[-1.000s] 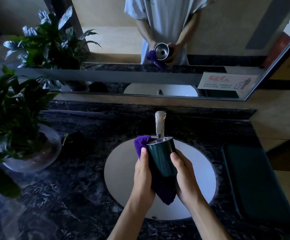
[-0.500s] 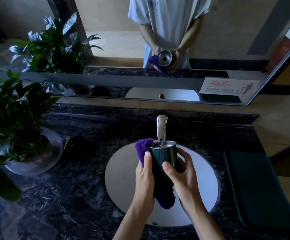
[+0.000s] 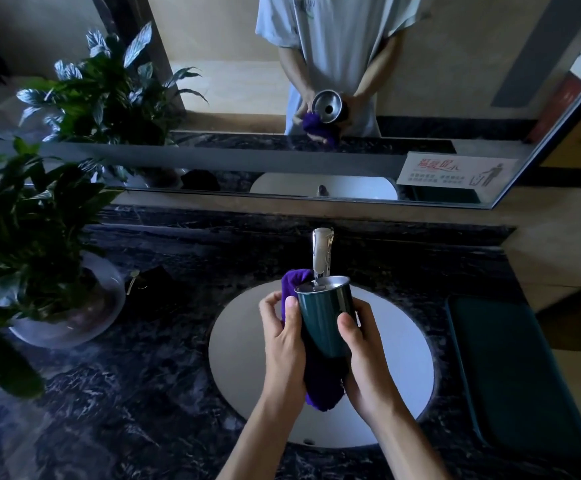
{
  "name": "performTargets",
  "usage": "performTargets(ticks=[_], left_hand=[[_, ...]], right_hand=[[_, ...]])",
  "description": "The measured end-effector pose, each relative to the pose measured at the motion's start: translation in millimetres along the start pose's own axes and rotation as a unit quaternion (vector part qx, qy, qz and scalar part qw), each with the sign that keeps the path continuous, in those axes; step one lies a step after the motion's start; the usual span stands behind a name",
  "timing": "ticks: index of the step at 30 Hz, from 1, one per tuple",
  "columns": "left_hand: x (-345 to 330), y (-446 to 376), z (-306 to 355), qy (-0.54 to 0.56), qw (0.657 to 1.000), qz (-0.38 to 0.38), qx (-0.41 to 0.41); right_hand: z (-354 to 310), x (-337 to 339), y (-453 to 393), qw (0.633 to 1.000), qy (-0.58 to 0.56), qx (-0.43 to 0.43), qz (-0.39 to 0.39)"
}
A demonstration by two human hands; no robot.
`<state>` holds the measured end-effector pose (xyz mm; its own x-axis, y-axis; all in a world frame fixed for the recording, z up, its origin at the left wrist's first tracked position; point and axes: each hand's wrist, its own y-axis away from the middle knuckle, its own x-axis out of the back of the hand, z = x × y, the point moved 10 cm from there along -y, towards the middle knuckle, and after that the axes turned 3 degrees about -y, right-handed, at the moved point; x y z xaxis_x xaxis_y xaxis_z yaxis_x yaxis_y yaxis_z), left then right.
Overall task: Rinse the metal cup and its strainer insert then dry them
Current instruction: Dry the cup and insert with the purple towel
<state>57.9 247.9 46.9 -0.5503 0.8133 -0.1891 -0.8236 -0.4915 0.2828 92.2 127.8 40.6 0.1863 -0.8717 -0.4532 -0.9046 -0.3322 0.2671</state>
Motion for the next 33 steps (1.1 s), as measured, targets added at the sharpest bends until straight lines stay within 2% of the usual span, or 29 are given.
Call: performTargets(ticks=[3,5,8,13,16,18,21,23,26,30,33], left_hand=[[-1.6,1.9,6.6,-0.057,0.998,-0.017,-0.024],[-8.9,3.4,9.7,-0.076,0.995,-0.055,-0.028],[-19.8,5.8,16.5,-0.096,0.988,-0.107,-0.05],[-18.8,4.4,22.2,-0.069,0.991,-0.097,-0.058],[-12.8,5.1,22.2,-0.058,0.994,-0.072,-0.054],[-15.8,6.2,22.4,-0.066,0.991,-0.1,-0.057],[-29.3,13.5,27.1,-0.109,0.978,-0.159,-0.083],[-30.3,14.2,26.1,-0.123,0.976,-0.15,-0.096],[-26.3,12.5,29.3,-0.149,0.975,-0.109,-0.125],[-22.9,17.2,45.0,-0.174,0.965,-0.07,-0.183],[-13.1,13.6,49.3,-0.174,0.966,-0.043,-0.185]], right_hand=[[-8.0,3.3,1.0,0.999,0.031,0.028,0.033],[-12.8,3.0,2.2,0.996,0.066,0.049,0.035],[-23.7,-11.5,7.1,0.988,0.124,0.094,-0.003],[-30.1,-22.5,4.5,0.991,0.087,0.086,-0.051],[-29.0,-21.5,4.1,0.996,-0.036,0.03,-0.075],[-17.7,-13.5,2.3,0.991,-0.113,-0.047,-0.047],[-14.2,-1.3,-2.9,0.995,-0.07,-0.077,0.002],[-15.2,-0.1,-5.9,0.997,-0.034,-0.07,0.008],[-12.1,3.8,-8.0,0.998,-0.049,-0.046,0.015],[-20.2,1.3,-5.4,0.998,-0.062,0.014,0.027],[-31.8,6.7,-1.8,0.996,-0.035,0.062,0.047]])
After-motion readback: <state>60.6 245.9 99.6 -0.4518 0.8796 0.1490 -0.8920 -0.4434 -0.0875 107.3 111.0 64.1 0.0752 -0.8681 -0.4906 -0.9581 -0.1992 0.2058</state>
